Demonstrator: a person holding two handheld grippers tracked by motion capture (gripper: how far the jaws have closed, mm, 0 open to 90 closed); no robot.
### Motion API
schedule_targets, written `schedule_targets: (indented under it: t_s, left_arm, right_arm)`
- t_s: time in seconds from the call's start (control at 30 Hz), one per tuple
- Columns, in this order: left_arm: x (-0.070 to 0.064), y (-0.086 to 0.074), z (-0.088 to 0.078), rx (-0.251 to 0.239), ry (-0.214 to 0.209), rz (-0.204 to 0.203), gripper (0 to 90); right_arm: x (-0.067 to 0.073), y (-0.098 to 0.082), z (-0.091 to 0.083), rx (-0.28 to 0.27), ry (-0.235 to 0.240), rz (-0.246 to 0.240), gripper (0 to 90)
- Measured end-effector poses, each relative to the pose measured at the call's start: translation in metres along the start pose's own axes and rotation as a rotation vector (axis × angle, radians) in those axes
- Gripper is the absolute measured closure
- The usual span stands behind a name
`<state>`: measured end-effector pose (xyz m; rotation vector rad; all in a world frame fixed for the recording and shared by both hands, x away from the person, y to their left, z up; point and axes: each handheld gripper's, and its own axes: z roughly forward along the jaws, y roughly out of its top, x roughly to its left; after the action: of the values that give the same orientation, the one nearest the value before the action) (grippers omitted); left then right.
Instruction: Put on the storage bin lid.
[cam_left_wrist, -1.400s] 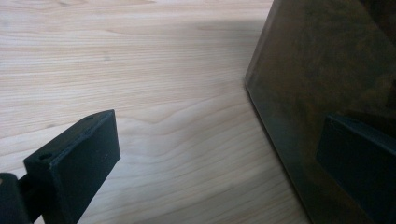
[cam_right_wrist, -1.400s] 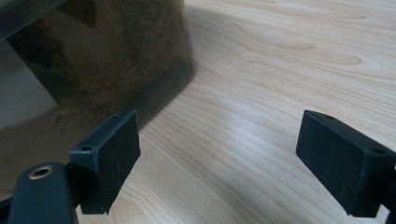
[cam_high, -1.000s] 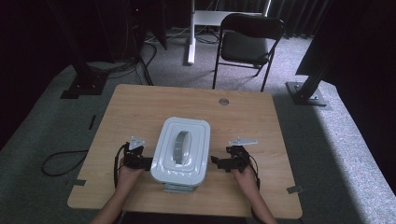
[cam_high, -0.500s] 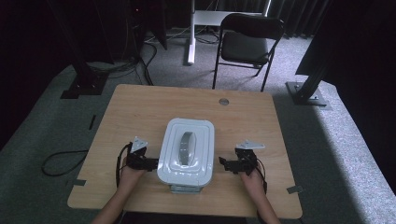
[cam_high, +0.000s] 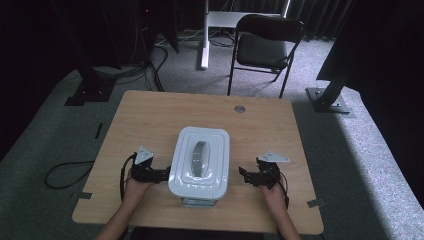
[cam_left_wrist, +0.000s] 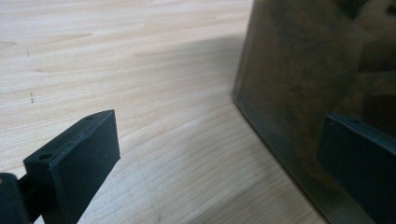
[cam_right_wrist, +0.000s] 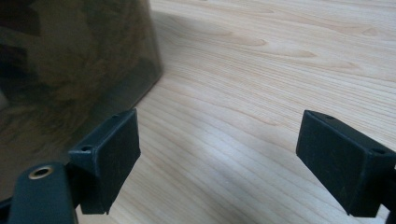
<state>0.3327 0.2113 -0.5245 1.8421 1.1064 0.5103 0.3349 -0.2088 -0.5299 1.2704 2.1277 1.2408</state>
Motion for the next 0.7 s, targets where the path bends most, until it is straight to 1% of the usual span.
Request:
schedule_targets:
  t_s: [0.1, 0.17, 0.23, 0.3, 0.47, 0.57, 0.63, 0.7]
  left_arm:
    - [0.003, -0.001, -0.004, -0.008, 0.001, -0.008, 0.8]
    - [0.005, -0.002, -0.007, -0.012, 0.007, -0.011, 0.8]
    - [0.007, -0.004, -0.010, -0.023, 0.005, -0.006, 0.8]
    - [0.009, -0.006, -0.013, -0.028, 0.013, -0.005, 0.8]
    - [0.017, -0.012, -0.021, -0.049, 0.024, -0.011, 0.8]
    - [0.022, -0.014, -0.025, -0.045, 0.032, -0.023, 0.8]
    - [0.025, -0.015, -0.027, -0.043, 0.047, -0.025, 0.8]
    - [0.027, -0.016, -0.029, -0.050, 0.046, -0.031, 0.8]
  right_arm:
    - [0.002, -0.001, -0.001, -0.003, -0.002, -0.008, 12.7]
    - [0.002, -0.002, -0.002, -0.011, 0.010, 0.003, 12.7]
    - [0.001, -0.003, -0.003, -0.014, 0.010, 0.013, 12.7]
    - [-0.001, -0.005, -0.005, -0.017, 0.007, 0.019, 12.7]
    - [-0.006, -0.012, -0.014, -0.041, -0.036, 0.032, 12.6]
    - [-0.011, -0.015, -0.017, -0.051, -0.068, 0.035, 12.6]
    - [-0.014, -0.017, -0.018, -0.045, -0.083, 0.039, 12.6]
    - [-0.017, -0.018, -0.019, -0.045, -0.094, 0.044, 12.5]
